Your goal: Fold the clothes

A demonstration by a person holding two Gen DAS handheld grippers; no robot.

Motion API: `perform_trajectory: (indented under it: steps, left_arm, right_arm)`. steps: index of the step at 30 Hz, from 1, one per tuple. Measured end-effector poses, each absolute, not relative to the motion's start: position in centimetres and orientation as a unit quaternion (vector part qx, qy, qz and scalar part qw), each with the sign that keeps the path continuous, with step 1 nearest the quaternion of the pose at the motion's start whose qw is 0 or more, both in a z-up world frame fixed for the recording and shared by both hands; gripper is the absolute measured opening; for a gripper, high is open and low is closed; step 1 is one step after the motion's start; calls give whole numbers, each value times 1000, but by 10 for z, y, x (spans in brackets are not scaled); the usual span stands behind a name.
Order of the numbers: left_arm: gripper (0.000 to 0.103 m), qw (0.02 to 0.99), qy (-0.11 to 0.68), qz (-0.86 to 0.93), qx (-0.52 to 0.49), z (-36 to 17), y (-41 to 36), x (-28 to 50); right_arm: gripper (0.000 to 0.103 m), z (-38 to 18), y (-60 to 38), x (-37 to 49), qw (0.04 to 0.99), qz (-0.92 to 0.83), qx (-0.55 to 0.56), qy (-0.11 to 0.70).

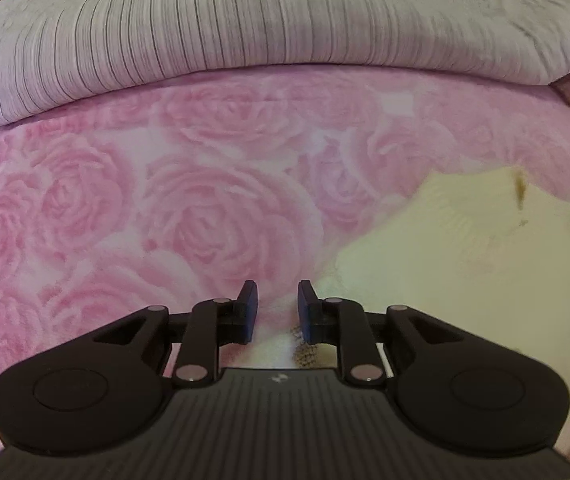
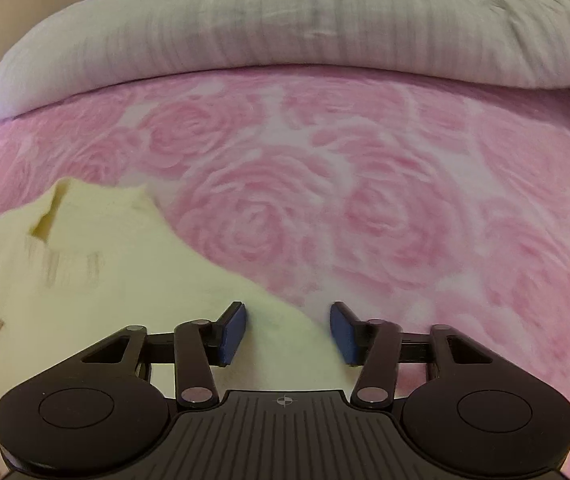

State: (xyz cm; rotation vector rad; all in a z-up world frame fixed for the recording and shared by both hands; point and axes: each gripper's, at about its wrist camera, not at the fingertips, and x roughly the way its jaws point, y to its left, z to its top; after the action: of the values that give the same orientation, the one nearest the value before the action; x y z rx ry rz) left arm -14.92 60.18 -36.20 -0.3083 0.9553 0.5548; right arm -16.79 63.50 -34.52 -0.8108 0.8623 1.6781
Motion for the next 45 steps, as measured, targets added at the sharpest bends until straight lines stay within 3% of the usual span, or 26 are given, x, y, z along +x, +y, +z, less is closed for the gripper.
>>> perform_trajectory:
  steps: [4,6,10,13,15,17,23,34,37,38,45]
  left_arm:
    - [18,832,459,286,-127,-366,600,-146]
    - [22,828,458,301,-117,-363,600,-149]
    - [22,821,436,345,-131,-346,600,-174]
    - [23,808,411,390,-161,-330,599,-215]
    - [23,786,399,426,-202,-324,598,-253]
    - [27,759,382,467,-244,-318,595,-293]
    - [34,648,327,600,-338,-312,565,-430]
    - [41,473,148,727,-475,-335,562,-592]
    - [37,484,146,731,-458,-338,573,-595]
    - [6,497,155,728,-445,-338,576,-594]
    - [8,596,303,715,-205,-320,545,-563]
  right_arm:
    - [1,-349,632,-160,568,673,-325,345]
    - [0,-354,631,-147,621,625,-314,355]
    - [0,-341,625,-121,620,611,-250,424]
    - [14,-327,610,-119,612,611,-232,445]
    - [39,-314,592,-132,604,621,-243,435]
    - [46,-316,561,-120,599,624,-247,437]
    - [47,-341,480,-78,589,579,-252,504]
    - [48,-309,419,-85,647,533,-200,507]
    - [48,-303,403,-91,655,520,-198,511]
    - [48,-302,397,-93,657,514,-196,514]
    - [48,-298,354,-110,664,488,-195,533]
